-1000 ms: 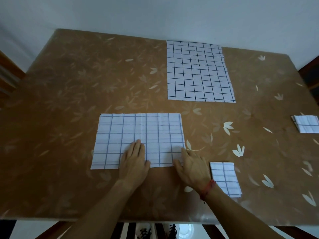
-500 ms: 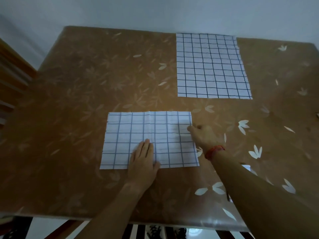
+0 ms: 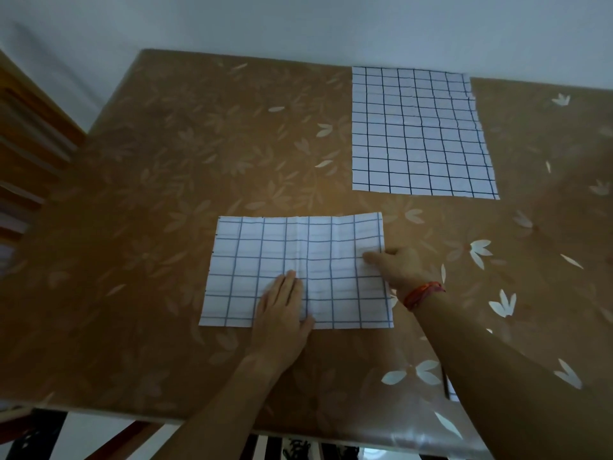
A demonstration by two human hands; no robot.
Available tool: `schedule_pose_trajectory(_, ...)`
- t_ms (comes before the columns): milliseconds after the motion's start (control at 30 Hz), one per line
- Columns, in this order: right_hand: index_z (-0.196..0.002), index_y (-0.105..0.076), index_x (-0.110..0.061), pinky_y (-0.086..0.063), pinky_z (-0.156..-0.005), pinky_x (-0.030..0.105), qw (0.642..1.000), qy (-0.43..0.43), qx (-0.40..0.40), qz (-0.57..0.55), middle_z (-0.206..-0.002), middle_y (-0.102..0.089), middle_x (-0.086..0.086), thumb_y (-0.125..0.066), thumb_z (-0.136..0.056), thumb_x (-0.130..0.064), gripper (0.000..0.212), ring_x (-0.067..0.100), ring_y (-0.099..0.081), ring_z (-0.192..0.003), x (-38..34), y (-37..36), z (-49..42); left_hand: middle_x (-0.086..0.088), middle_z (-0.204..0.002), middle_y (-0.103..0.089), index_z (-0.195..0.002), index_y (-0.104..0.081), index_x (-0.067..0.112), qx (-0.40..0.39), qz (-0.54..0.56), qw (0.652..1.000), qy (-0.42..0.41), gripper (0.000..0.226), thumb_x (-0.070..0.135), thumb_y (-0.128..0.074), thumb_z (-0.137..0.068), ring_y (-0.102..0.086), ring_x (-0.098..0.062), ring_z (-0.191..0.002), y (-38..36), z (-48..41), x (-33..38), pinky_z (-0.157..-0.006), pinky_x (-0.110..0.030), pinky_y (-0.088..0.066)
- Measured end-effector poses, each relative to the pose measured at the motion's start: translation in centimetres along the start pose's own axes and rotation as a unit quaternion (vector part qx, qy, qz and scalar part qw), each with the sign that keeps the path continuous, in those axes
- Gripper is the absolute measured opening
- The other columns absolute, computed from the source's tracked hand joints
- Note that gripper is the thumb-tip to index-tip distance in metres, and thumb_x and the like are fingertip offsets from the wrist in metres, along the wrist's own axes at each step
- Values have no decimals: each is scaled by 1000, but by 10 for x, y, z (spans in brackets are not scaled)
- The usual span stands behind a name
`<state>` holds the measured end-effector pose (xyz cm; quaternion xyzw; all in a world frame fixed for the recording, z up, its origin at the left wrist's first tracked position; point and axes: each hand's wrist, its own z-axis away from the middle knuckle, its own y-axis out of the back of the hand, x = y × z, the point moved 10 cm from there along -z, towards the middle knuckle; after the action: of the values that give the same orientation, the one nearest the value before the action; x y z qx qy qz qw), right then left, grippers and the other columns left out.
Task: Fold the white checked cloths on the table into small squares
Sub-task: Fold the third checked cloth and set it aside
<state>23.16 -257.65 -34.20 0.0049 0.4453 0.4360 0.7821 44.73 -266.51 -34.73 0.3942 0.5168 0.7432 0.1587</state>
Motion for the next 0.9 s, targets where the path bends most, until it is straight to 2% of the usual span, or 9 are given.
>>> schedule_pose_trajectory(100,-85,-67,-9,-44,-45,17,1000,20,19,7,-79,-65,2,-72,-86,-19,10,8,-58,-62,-1,12,9,-2,-160,-6,-152,-14,13,12,18,1000,-5,70,38,-49,-95,4,-13,-146,2,0,-1,-118,-30,-1)
schedule_pose_trajectory(233,-83,-67,-8,-51,-66,29,994,6,99,-51,-82,-66,7,-75,-82,-22,17,18,-61,-71,15,29,19,-3,-160,-8,-151,-16,11,16,19,999,-40,74,28,-54,-90,2,-14,-147,7,2,7,-120,-34,-9)
schedule_pose_trajectory(367,-70,-64,-9,-57,-65,36,974,-53,126,-182,-78,-68,12,-77,-76,-15,16,26,-67,-72,49,27,27,-4,-159,-7,-151,-17,11,5,-10,997,-80,84,26,-60,-81,0,-16,-147,6,10,18,-119,-35,-6)
schedule_pose_trajectory(500,-89,-67,-7,-60,-75,50,969,-111,-4,-219,-88,-69,10,-78,-53,-32,45,25,-68,-76,81,-4,26,-8,-159,-10,-151,-15,9,-10,-12,996,-84,87,28,-63,-81,-6,-19,-147,-2,18,16,-118,-34,-8)
schedule_pose_trajectory(567,-90,-63,-4,-58,-55,37,959,-137,-52,-244,-74,-62,10,-74,-70,-18,27,19,-62,-57,83,-21,46,-11,-158,-13,-151,-17,5,-7,-18,996,-85,84,23,-60,-81,-9,-23,-147,-5,21,13,-116,-33,-5)
schedule_pose_trajectory(633,-86,-60,-8,-51,-46,28,954,-144,-103,-244,-65,-54,6,-67,-81,-5,9,13,-53,-47,82,-36,64,-12,-158,-13,-151,-16,5,-3,-31,997,-76,79,8,-53,-81,-9,-25,-147,-5,23,8,-116,-31,-2)
schedule_pose_trajectory(700,-90,-62,-7,-52,-50,28,952,-134,-137,-239,-71,-58,8,-66,-83,-4,9,15,-56,-53,84,-41,76,-13,-158,-15,-150,-18,6,9,-34,997,-67,77,-3,-50,-80,-12,-26,-146,-5,26,-1,-116,-32,-3)
schedule_pose_trajectory(833,-89,-67,-4,-56,-70,34,960,-57,-208,-179,-89,-69,14,-70,-72,-5,17,29,-71,-87,72,-34,97,-14,-157,-17,-149,-25,9,-3,-15,998,-59,75,0,-60,-83,-15,-30,-145,-4,32,-8,-115,-37,-15)
schedule_pose_trajectory(900,-88,-68,-2,-54,-61,32,972,-43,-182,-145,-83,-72,13,-65,-56,0,32,24,-72,-77,76,-24,98,-13,-158,-14,-150,-23,11,-17,1,998,-63,73,3,-58,-87,-12,-27,-146,-4,37,-11,-115,-33,-11)
